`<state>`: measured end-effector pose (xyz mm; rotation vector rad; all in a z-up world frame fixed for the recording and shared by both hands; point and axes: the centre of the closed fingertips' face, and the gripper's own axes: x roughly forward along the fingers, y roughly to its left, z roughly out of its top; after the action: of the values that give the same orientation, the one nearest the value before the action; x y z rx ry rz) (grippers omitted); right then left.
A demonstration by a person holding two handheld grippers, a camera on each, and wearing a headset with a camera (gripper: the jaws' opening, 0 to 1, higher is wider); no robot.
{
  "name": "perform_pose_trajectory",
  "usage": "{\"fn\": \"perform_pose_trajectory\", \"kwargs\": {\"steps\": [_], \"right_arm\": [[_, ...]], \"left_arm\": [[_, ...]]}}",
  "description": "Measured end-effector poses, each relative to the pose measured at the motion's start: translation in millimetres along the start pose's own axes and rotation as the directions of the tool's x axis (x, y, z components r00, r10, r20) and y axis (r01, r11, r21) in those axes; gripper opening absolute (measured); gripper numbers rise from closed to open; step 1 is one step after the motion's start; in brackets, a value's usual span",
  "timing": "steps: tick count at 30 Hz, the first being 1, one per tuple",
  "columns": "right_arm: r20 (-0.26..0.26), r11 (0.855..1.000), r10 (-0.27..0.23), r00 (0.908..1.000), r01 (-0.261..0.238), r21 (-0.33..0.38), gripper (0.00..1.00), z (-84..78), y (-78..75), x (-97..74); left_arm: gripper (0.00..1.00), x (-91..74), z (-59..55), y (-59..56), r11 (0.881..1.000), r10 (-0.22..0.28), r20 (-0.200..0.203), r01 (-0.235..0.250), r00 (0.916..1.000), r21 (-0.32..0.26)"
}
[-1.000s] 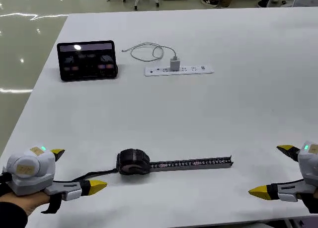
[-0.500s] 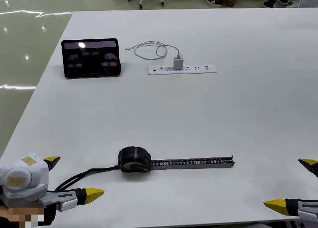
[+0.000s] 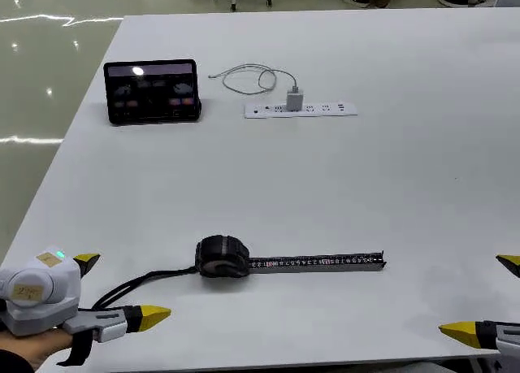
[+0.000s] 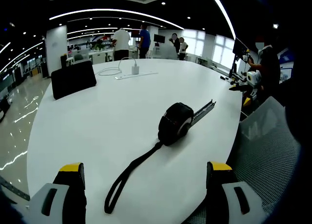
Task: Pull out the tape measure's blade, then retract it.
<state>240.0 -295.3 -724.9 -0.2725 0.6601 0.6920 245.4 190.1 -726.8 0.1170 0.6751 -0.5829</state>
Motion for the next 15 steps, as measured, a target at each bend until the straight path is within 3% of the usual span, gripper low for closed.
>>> {"fn": "perform_pose_trajectory", "kwargs": {"steps": [8, 15], "right_arm": [[-0.020, 1.000, 0.006, 0.9998, -0.006, -0.009, 1.00, -6.6, 4.1, -2.4], [-0.006, 1.000, -0.005, 1.0000, 0.005, 0.003, 1.00, -6.4, 6.1, -3.6]], "left_arm": [[1.00, 1.0, 0.4, -2.6, 1.000, -0.009, 0.001, 0.009, 1.0000, 0.000], [1.00, 4.6, -2.0, -0.9, 1.000, 0.000, -0.016, 0.000, 0.9999, 0.018]]}}
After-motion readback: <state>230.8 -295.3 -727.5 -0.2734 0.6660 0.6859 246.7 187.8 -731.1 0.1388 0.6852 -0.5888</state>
